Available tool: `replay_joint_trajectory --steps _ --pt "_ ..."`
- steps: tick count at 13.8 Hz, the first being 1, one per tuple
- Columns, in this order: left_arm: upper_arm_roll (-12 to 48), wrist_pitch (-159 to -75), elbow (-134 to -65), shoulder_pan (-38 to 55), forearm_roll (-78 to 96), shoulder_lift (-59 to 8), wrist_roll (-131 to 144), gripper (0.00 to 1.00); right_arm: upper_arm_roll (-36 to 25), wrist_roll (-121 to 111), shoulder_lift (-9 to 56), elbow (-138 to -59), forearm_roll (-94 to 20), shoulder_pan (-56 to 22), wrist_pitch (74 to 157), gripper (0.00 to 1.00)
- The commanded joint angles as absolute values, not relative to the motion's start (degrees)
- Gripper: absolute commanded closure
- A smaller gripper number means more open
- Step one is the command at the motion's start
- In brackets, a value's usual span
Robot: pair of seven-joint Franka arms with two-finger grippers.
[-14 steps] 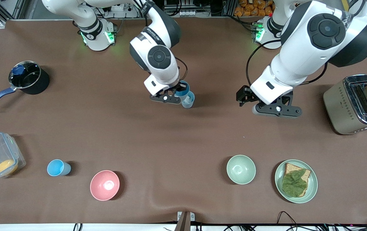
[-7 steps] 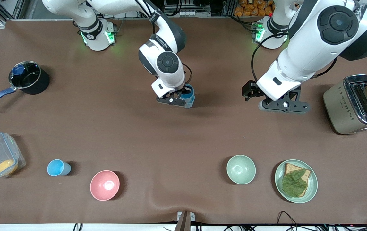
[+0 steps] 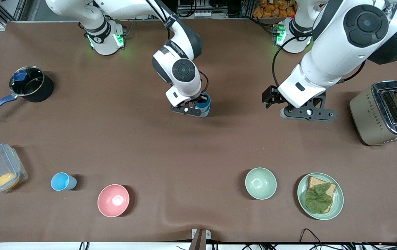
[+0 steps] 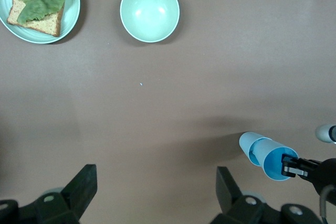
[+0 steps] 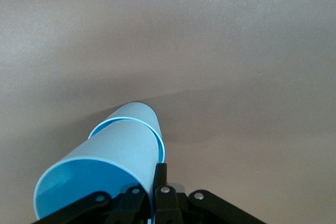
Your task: Stack blue cups with both arms
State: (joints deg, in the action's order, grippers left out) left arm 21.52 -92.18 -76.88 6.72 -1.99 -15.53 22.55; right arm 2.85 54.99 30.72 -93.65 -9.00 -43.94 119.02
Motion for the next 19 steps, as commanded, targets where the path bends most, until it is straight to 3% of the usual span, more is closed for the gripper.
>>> replay_joint_trajectory --steps 1,6,7,8,9,12,19 --pt "21.62 -91.05 -77.25 6.42 -1.93 -13.36 22.59 0.00 2.02 57.21 30.94 -93.78 -8.88 -45.52 120.14 1.00" --pt "21.80 -91.06 -77.26 6.94 -2.20 -13.71 22.68 0.00 2.02 58.01 31.64 -93.69 -8.88 -46.05 120.85 1.00" --pt "21.80 -91.14 -77.26 7.12 -2.20 -13.71 22.68 0.00 2.02 58.01 31.64 -93.69 -8.79 -45.97 120.76 0.88" --pt "21.80 -91.14 -77.26 7.12 -2.28 -13.80 22.76 0.00 2.02 58.18 31.64 -93.52 -8.79 -45.71 120.59 0.27" --pt "21.80 -91.14 -77.34 7.21 -2.29 -13.89 22.76 0.00 1.93 58.62 31.47 -93.34 -8.79 -45.70 120.50 0.00" --pt "22.06 -91.05 -77.43 7.29 -2.29 -13.80 23.03 0.00 1.93 57.40 29.80 -92.90 -8.79 -43.17 119.10 0.00" --pt "22.06 -91.14 -77.43 7.03 -2.20 -13.71 23.82 0.00 1.85 32.64 21.63 -94.39 -8.88 -26.57 103.10 0.00"
